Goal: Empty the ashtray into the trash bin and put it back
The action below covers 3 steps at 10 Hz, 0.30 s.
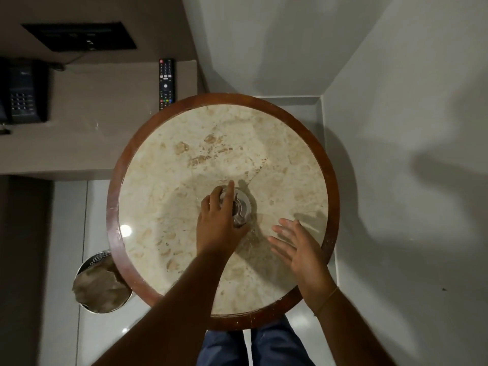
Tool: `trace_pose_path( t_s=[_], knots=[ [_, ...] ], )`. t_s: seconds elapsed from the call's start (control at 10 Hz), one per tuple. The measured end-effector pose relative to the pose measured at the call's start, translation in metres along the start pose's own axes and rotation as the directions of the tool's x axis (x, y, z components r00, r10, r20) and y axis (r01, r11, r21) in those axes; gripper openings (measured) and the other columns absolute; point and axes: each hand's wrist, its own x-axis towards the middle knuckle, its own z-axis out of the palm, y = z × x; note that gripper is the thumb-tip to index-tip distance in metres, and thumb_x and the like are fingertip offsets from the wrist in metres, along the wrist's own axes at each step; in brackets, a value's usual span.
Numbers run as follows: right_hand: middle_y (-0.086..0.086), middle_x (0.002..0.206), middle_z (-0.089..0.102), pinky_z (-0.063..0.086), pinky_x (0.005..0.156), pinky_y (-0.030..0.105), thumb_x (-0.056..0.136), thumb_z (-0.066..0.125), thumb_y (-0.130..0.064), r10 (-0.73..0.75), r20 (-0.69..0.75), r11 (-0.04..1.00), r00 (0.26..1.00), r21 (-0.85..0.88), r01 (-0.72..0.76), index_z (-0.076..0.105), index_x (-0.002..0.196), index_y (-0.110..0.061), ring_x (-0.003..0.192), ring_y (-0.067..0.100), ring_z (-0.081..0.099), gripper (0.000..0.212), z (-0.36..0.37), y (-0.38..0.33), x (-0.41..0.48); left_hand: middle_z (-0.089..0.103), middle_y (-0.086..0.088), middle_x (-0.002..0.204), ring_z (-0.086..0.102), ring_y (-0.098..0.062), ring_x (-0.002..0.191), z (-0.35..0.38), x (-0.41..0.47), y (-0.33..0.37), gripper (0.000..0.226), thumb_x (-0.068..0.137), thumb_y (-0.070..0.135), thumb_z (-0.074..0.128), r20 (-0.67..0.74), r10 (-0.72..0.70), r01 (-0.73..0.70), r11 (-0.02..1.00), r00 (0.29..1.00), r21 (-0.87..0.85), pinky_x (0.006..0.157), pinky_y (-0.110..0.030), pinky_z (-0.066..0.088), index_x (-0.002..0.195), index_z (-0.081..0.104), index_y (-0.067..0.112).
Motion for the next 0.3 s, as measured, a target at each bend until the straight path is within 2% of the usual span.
trace_pose_path(
  t_s=[0.1, 0.2, 0.3],
  knots=[
    [-0.001, 0.135, 0.078, 0.059, 0.099, 0.032, 0.107, 0.062, -0.047, -0.108, -0.032, 0.985, 0.994, -0.139, 0.102, 0.076, 0.128, -0.03, 0.127, 0.02, 0.075, 0.03, 0.009, -0.002, -0.005, 0.021, -0.014, 0.175, 0.028, -0.039, 0.156, -0.004, -0.008, 0.0, 0.122, 0.08, 0.067, 0.077, 0.013, -0.007, 0.006, 0.998, 1.0, 0.056, 0.12, -0.057, 0.04, 0.17, 0.004, 0.032],
    [-0.002, 0.155, 0.064, 0.05, 0.118, 0.039, 0.109, 0.068, -0.037, -0.331, 0.012, 0.813, 0.943, -0.504, 0.292, 0.065, 0.143, -0.034, 0.149, 0.017, 0.054, 0.034, 0.022, -0.017, -0.01, 0.001, -0.014, 0.179, 0.009, -0.041, 0.163, -0.028, -0.024, 0.0, 0.131, 0.075, 0.078, 0.073, 0.053, -0.015, 0.011, 0.997, 0.998, 0.072, 0.128, -0.059, 0.025, 0.169, -0.009, 0.038],
    [0.005, 0.182, 0.031, 0.018, 0.138, 0.054, 0.106, 0.07, -0.039, -0.49, 0.15, 0.421, 0.859, -0.822, 0.384, 0.044, 0.167, -0.025, 0.171, 0.028, 0.017, 0.068, 0.033, -0.053, -0.02, -0.002, -0.014, 0.179, 0.004, -0.038, 0.164, -0.063, -0.043, 0.006, 0.119, 0.084, 0.082, 0.059, 0.008, 0.073, -0.074, 0.986, 0.997, 0.151, 0.13, -0.058, 0.021, 0.17, -0.006, 0.032]
  ],
)
